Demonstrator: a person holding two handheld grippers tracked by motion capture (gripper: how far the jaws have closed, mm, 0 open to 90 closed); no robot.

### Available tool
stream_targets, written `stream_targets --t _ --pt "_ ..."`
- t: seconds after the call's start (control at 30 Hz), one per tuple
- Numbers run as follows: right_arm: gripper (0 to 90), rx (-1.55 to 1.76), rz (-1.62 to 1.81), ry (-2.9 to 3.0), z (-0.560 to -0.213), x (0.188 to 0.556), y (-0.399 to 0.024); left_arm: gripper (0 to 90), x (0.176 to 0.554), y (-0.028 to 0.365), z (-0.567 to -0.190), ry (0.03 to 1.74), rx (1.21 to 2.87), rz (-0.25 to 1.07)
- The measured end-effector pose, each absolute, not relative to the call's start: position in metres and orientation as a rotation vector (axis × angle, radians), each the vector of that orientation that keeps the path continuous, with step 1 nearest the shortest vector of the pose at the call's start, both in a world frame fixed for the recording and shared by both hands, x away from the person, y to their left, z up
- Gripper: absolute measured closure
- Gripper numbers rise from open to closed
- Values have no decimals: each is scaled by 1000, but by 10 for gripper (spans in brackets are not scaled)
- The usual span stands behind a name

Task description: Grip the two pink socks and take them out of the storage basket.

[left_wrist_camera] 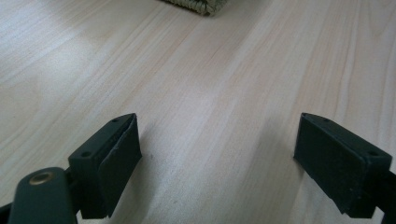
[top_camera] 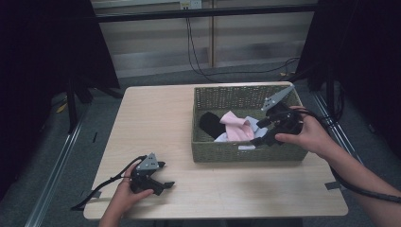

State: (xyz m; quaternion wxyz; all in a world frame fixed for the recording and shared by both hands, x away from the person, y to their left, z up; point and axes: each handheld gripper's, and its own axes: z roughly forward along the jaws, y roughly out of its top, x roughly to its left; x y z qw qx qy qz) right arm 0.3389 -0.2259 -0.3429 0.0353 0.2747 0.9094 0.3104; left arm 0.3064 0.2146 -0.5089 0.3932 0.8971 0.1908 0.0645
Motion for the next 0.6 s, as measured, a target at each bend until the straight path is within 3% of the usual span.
stream_targets --t 0.6 --pt "232 1023 902 2743 -377 402 -224 138 307 215 -509 480 2282 163"
